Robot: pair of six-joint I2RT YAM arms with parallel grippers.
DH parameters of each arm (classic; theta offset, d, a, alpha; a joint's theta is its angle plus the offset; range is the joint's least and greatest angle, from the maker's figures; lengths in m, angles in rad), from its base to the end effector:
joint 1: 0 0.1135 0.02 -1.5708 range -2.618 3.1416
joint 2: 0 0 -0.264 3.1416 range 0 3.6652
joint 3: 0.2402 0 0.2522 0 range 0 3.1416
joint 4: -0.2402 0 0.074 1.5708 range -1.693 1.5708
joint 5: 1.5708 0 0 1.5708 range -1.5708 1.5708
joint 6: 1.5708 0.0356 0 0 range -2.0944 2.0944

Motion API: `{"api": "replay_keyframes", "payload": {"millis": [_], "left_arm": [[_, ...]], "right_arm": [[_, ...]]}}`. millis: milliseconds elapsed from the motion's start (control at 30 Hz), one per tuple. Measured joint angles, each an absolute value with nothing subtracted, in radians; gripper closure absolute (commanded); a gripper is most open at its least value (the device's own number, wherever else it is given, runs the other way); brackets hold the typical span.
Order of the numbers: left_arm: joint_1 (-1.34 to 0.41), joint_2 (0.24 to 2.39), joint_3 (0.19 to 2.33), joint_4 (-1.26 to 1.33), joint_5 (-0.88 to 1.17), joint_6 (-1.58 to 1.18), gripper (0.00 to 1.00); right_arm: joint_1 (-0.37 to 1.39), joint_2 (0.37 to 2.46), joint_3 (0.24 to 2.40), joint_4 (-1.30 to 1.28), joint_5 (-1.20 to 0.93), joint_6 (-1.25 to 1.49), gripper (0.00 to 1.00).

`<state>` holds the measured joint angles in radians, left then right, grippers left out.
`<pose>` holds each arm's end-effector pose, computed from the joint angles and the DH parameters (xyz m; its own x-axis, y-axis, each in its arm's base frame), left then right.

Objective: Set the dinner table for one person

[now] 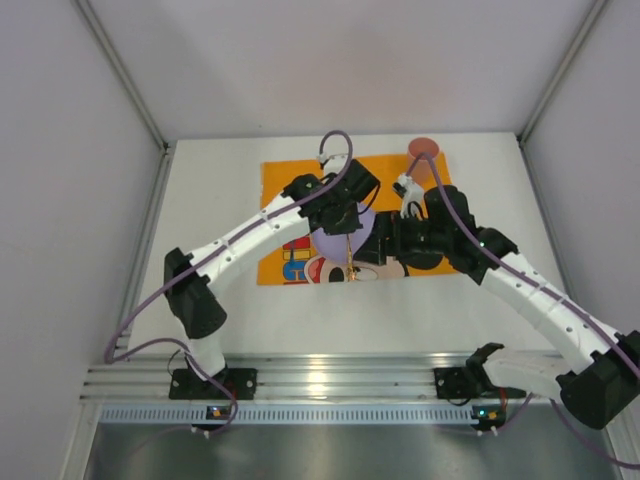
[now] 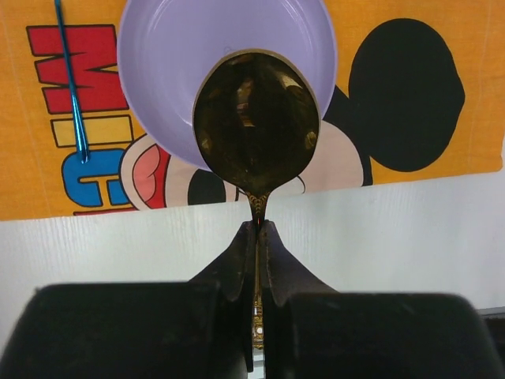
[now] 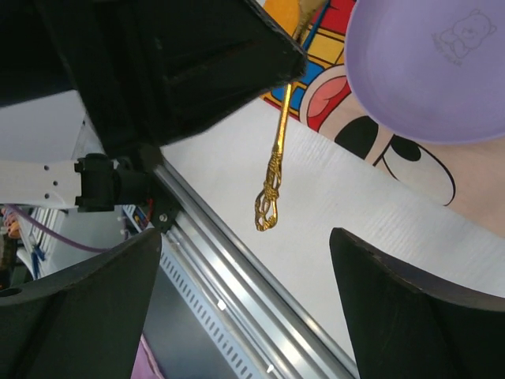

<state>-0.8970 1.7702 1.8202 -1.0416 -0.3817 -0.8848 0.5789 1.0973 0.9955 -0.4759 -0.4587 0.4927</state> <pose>0.2428 -0.2828 0.3549 -0.7935 -0.1571 -0.5879 -0.0252 0.9738 -0.2261 0.1907 0.1435 0.3254 -0.7816 -0.0042 -0.6237 -0.4895 0.6238 0.6093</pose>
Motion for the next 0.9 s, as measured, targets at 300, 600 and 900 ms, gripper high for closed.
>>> {"api": "replay_keyframes", "payload": {"millis": [300, 600, 900], "left_arm": [[-0.893, 1.890, 2.029, -1.114, -0.305, -0.812, 1.00], [-0.863, 1.884, 2.075, -1.135, -0.236, -0.801, 1.00], [-0.816, 1.853, 2.075, -1.135, -0.166, -0.789, 1.00]], "right_arm": [[0.656, 1.166, 1.017, -0.418, -0.353, 0.488, 0.21], [0.678, 1.164, 1.015, -0.381, -0.191, 0.466, 0.52], [0.678, 1.201, 1.014, -0.322, -0.162, 0.491, 0.64]]}}
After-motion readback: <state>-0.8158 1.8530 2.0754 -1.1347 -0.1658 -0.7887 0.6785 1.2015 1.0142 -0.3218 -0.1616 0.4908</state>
